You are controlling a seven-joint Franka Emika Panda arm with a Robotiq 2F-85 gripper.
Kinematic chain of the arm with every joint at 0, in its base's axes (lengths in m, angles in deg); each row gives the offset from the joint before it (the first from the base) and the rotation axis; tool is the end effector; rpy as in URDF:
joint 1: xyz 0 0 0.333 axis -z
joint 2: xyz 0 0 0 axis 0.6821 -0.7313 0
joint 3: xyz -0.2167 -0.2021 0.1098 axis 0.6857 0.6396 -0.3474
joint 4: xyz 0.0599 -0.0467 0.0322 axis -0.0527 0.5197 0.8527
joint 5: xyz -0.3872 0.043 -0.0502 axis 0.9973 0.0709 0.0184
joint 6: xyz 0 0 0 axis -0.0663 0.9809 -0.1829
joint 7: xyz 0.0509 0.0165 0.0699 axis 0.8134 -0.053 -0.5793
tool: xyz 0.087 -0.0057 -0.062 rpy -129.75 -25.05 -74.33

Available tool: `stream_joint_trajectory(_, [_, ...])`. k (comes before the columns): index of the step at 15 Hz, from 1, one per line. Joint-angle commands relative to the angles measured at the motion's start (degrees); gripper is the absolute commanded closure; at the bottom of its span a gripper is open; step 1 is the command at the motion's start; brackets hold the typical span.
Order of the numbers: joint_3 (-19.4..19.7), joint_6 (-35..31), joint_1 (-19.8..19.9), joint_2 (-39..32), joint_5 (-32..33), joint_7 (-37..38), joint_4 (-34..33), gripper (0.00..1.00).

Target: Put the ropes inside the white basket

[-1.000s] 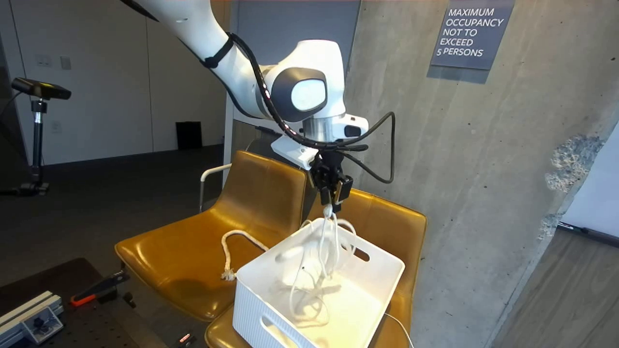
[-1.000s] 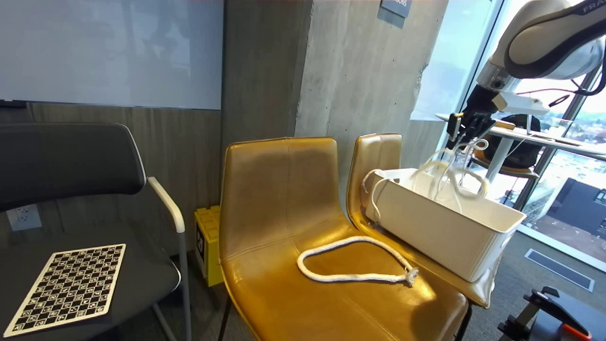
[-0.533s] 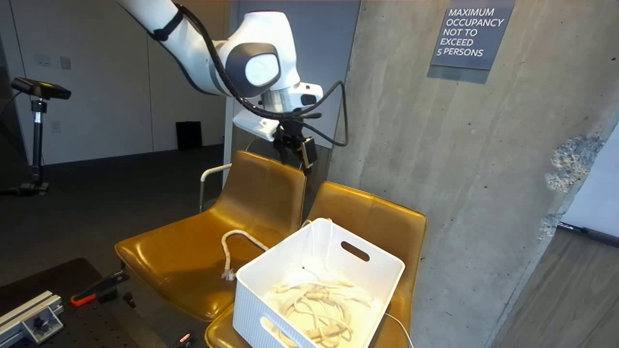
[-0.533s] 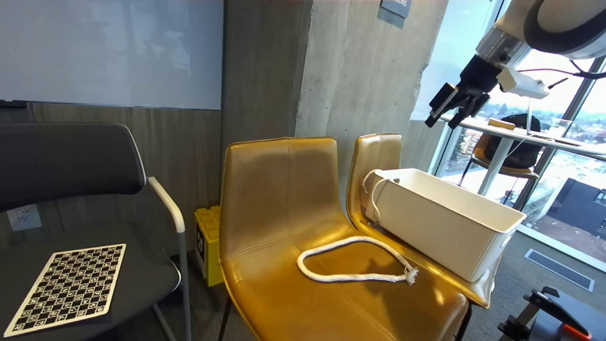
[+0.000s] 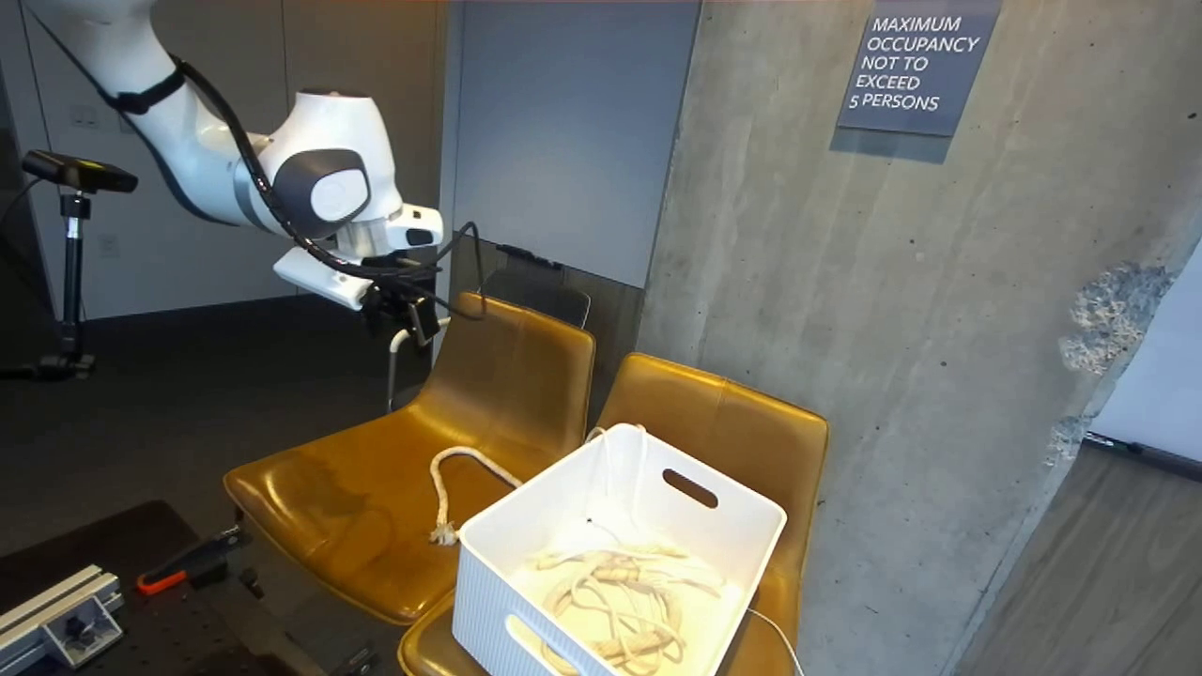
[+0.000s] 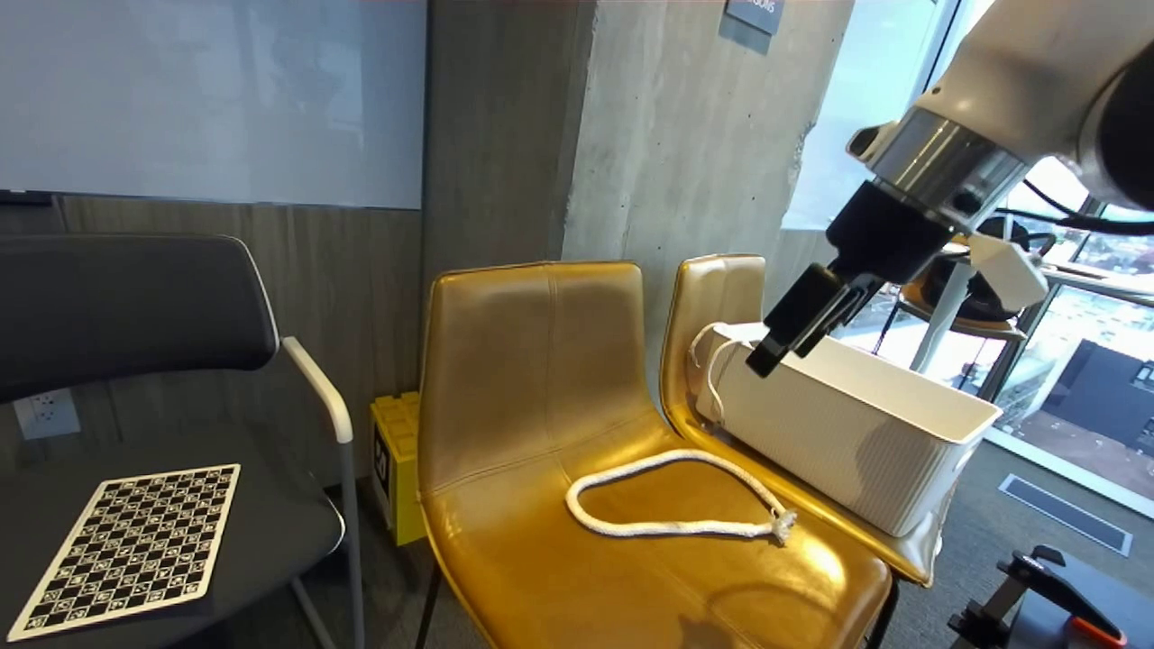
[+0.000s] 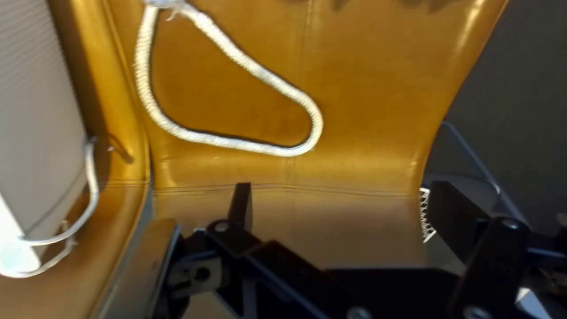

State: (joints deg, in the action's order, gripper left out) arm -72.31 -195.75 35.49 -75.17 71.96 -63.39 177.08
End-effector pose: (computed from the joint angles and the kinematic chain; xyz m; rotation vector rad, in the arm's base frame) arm 0.5285 0.1377 0.3340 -3.0356 -0.2255 -0.5242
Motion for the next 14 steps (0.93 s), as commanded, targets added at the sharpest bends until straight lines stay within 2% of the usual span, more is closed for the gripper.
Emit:
stream_joint_trajectory(1, [-1.4, -4.2, -4.6, -6.3, 5.2, 4.0, -3.1, 0.00])
stream_joint_trajectory(5, [1.8, -3.1, -10.7, -17.1, 16.8, 10.3, -13.2, 0.00])
stream_joint_trajectory(7, [3.9, -1.8, -12.7, -23.4, 20.3, 11.2, -19.8, 0.00])
stream_joint_trajectory(9, [6.6, -0.1, -14.6, -28.9, 18.6, 8.8, -25.4, 0.00])
stream_joint_trajectory(14, [9.8, 3.8, -13.5, -39.0, 16.0, 6.5, -32.9, 0.00])
